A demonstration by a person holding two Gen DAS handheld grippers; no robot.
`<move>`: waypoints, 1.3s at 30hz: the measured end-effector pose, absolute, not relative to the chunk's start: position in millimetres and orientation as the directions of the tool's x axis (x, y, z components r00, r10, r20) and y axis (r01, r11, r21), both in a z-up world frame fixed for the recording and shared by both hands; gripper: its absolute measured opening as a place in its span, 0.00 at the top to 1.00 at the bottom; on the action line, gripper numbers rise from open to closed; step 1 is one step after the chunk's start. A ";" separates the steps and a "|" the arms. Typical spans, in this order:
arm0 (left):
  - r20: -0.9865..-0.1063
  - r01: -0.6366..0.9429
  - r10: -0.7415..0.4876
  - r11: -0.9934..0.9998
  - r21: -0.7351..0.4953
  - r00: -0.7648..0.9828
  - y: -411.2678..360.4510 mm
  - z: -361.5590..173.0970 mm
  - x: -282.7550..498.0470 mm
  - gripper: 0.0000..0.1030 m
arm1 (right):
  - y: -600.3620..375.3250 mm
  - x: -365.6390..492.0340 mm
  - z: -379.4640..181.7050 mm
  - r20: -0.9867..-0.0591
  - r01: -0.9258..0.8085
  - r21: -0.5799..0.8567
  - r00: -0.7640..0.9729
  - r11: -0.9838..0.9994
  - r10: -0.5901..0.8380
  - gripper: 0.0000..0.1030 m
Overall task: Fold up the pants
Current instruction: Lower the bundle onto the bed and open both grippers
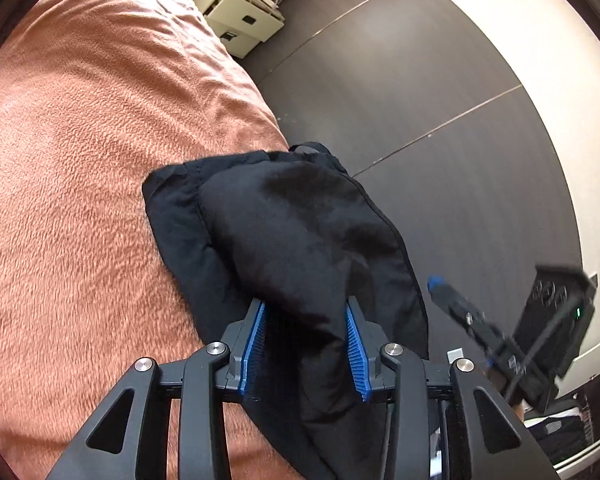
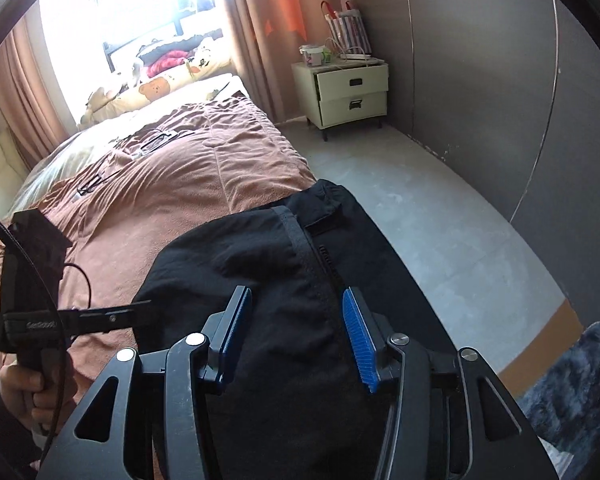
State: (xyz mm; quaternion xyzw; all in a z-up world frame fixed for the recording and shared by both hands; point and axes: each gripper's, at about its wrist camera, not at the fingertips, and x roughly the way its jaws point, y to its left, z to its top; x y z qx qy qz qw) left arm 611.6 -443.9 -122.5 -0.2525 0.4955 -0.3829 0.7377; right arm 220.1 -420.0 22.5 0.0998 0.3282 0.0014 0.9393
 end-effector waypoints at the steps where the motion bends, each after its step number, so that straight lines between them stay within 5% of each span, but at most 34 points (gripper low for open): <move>1: -0.534 0.307 -0.817 0.577 -0.757 0.218 -444.1 -124.1 615.4 0.61 | -419.3 212.1 18.3 -0.614 0.058 0.195 0.785 0.979 0.076 0.56; 10: -0.458 0.158 -0.849 0.507 -0.847 0.264 -434.9 -138.3 651.0 0.61 | -427.6 197.3 1.3 -0.623 0.049 0.208 0.776 0.977 0.094 0.61; 13: -0.482 0.191 -0.826 0.544 -0.817 0.292 -435.5 -135.5 658.0 0.91 | -427.2 214.9 -3.4 -0.632 0.057 0.211 0.770 0.976 0.092 0.61; 17: -0.499 0.238 -0.800 0.584 -0.776 0.335 -431.9 -131.3 659.5 0.91 | -429.5 216.6 -2.2 -0.640 0.066 0.201 0.764 0.977 0.080 0.61; 39: -0.672 0.327 -0.678 0.734 -0.595 0.298 -389.4 -97.8 588.7 0.57 | -476.4 113.1 -9.8 -0.752 0.294 0.112 0.650 0.949 -0.113 0.63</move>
